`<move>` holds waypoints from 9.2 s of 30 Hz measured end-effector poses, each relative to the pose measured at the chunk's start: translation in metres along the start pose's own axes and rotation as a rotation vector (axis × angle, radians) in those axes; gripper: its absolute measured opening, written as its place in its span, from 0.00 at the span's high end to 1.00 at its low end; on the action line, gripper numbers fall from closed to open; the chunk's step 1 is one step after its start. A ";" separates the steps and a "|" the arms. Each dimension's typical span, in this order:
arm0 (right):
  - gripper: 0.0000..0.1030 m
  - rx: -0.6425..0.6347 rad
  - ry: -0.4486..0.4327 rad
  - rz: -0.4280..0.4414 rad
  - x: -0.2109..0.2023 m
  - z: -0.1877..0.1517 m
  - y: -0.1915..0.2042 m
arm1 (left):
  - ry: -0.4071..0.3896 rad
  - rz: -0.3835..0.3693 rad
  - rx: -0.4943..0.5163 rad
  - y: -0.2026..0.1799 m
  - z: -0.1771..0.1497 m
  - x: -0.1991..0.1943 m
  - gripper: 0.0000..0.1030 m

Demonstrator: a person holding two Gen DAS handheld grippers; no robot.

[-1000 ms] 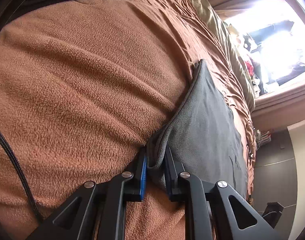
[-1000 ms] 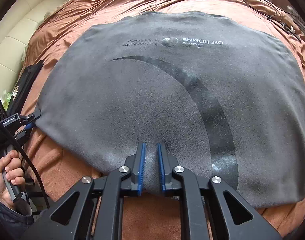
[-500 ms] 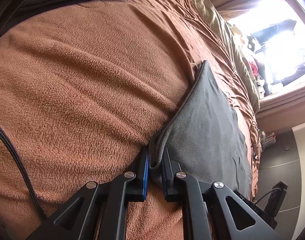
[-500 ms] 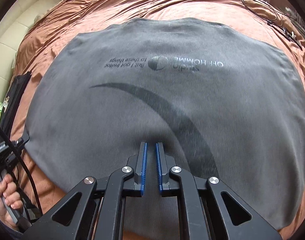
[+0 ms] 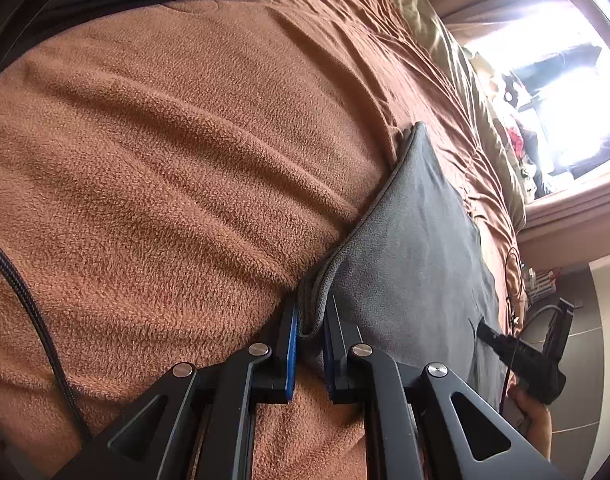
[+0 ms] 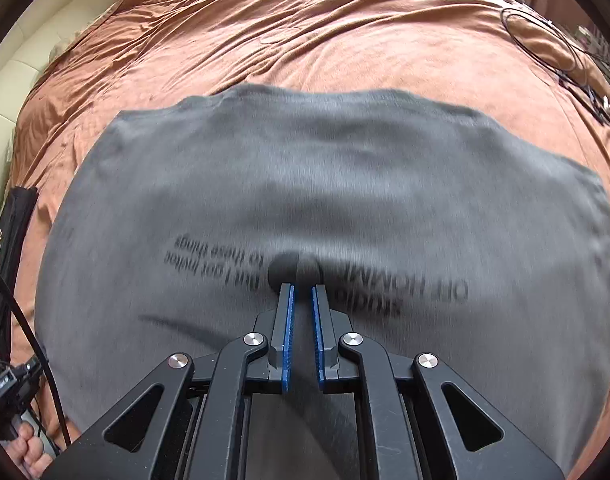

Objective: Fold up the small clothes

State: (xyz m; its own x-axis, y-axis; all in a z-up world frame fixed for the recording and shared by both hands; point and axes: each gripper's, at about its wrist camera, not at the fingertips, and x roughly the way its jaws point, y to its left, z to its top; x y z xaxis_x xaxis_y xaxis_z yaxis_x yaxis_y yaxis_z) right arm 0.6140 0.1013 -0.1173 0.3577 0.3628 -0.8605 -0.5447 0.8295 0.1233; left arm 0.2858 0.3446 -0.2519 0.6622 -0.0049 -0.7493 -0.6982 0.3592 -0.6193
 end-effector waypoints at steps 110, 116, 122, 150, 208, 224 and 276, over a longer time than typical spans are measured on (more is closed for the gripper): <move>0.42 0.235 -0.187 0.011 -0.239 -0.237 -0.118 | 0.352 -0.663 0.697 -0.353 -0.144 -0.019 0.93; 0.42 0.287 -0.180 0.013 -0.236 -0.249 -0.136 | 0.449 -0.611 0.757 -0.360 -0.186 0.011 0.93; 0.42 0.317 -0.166 0.019 -0.231 -0.254 -0.151 | 0.557 -0.527 0.851 -0.360 -0.215 0.039 0.86; 0.44 -0.077 -0.025 -0.134 -0.155 -0.147 -0.136 | 0.454 -0.156 0.697 -0.210 -0.126 0.061 0.47; 0.95 0.215 0.059 0.274 -0.141 -0.178 -0.240 | 0.506 -0.019 0.774 -0.189 -0.154 0.097 0.59; 0.74 0.060 0.103 -0.016 -0.153 -0.162 -0.199 | 0.490 -0.121 0.681 -0.175 -0.132 0.070 0.69; 0.95 -0.561 -0.044 -0.019 -0.131 -0.082 -0.016 | 0.388 -0.156 0.517 -0.115 -0.052 0.038 0.69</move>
State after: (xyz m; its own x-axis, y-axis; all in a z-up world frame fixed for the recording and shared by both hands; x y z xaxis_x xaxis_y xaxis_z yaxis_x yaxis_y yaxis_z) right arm 0.5136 0.0052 -0.0471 0.3958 0.3773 -0.8373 -0.8538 0.4870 -0.1841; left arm 0.3772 0.2544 -0.2212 0.5316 -0.3938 -0.7499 -0.3178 0.7279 -0.6075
